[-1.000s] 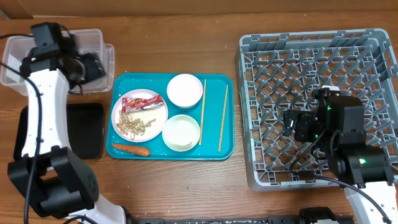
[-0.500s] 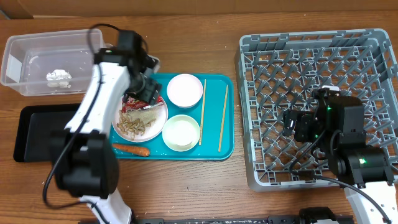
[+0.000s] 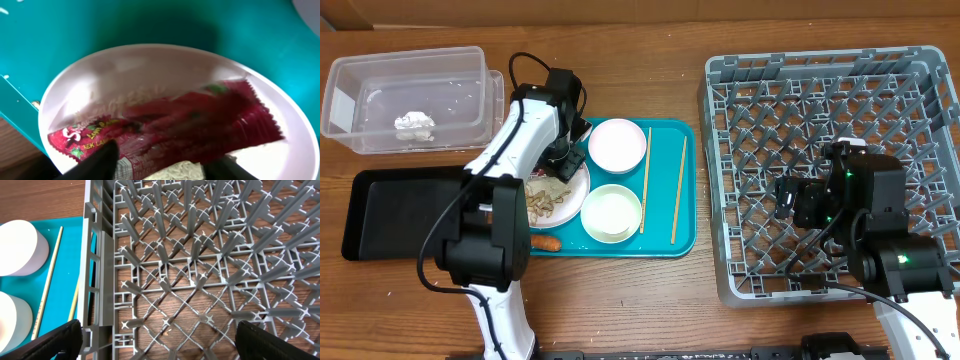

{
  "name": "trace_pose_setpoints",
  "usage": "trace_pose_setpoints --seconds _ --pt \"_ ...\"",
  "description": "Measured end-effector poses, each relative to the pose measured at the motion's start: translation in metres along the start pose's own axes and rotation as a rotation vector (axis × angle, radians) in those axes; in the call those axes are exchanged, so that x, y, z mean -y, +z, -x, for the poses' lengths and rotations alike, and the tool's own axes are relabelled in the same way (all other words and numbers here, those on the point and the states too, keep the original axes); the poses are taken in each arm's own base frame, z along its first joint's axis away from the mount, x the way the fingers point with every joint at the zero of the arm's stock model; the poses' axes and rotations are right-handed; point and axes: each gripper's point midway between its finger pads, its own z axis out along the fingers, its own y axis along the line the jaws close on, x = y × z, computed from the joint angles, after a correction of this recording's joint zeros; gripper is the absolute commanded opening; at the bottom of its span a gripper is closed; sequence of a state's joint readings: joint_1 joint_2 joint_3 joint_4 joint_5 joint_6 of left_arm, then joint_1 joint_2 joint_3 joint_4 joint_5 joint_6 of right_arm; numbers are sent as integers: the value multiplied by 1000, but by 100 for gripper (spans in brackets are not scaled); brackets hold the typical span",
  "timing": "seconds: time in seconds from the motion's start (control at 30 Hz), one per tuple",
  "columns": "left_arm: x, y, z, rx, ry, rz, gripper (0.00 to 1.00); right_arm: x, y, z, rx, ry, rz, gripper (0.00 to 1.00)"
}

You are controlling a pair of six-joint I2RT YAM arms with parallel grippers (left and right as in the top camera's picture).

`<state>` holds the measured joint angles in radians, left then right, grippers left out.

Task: Sort waste into correct bins and load items into the dishwasher
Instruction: 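Return the left gripper to the plate and grasp the red wrapper, then carry the red wrapper left and drop it into the clear bin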

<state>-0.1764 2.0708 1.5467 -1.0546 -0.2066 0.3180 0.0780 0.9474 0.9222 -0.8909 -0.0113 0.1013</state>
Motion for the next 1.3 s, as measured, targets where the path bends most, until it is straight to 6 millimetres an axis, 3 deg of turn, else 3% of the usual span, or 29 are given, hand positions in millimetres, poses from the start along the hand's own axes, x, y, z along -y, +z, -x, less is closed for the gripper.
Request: trace_pose_setpoints --seconds 0.07,0.3,0.7,0.8,1.07,1.13,1.3 --pt "-1 0 2 10 -4 6 42 0 0 0 0 0 0 100" --pt "-4 0 7 29 -30 18 6 0 0 -1 -5 0 -1 100" --pt "-14 -5 1 2 -63 74 4 1 0 -4 -15 0 -3 100" --pt "-19 -21 3 45 -74 91 4 1 0 -4 -15 0 -3 100" --pt "-49 -108 9 288 -181 163 4 1 0 -4 -15 0 -2 100" --pt "-65 -121 9 345 -236 183 4 1 0 -4 -15 1 -3 100" --pt "-128 -137 8 480 -441 246 4 1 0 -4 -14 1 -3 100"
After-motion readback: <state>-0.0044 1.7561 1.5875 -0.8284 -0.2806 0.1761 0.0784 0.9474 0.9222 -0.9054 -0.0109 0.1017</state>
